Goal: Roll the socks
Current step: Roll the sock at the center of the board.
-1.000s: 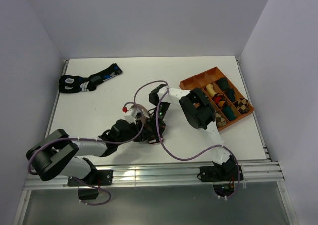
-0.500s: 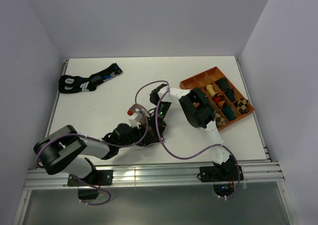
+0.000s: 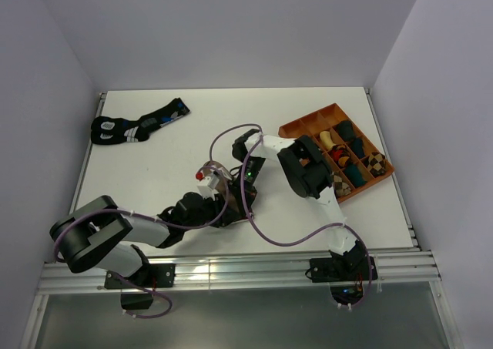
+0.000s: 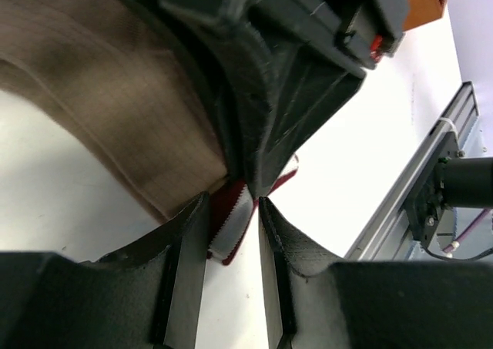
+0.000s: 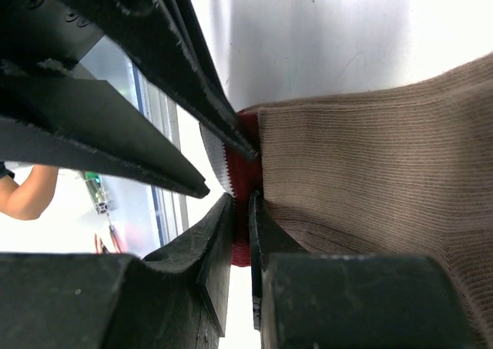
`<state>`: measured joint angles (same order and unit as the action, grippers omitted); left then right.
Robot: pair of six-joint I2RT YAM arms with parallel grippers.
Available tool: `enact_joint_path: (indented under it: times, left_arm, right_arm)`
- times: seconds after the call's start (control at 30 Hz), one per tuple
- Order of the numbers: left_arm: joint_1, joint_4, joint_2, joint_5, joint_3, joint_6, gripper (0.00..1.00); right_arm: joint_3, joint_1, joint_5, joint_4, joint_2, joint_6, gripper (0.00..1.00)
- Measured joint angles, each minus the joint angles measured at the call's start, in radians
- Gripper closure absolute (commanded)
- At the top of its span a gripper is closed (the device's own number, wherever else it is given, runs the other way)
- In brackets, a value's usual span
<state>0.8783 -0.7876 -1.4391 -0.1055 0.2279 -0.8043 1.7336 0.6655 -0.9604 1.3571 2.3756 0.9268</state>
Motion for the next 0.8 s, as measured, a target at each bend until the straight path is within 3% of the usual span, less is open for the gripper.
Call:
enact_joint_path:
  times: [0.27, 0.47, 0.67, 0.8]
  left_arm:
    - [0.000, 0.024, 0.002, 0.024, 0.000, 0.000, 0.68]
    - [0.000, 0.053, 0.002, 0.024, 0.010, 0.001, 0.77]
    - [0.001, 0.121, -0.010, 0.016, 0.056, -0.001, 1.00]
    - [0.000, 0.153, -0.045, -0.006, 0.100, -0.018, 1.00]
  right_arm:
    - [0.000, -0.003, -0.002, -0.001, 0.000, -0.006, 0.83]
    - [0.000, -0.003, -0.003, -0.002, 0.001, -0.019, 0.83]
    - [-0.003, -0.004, 0.005, -0.008, 0.001, -0.053, 0.83]
    - [-0.052, -0.014, 0.010, -0.050, -0.021, -0.125, 0.73]
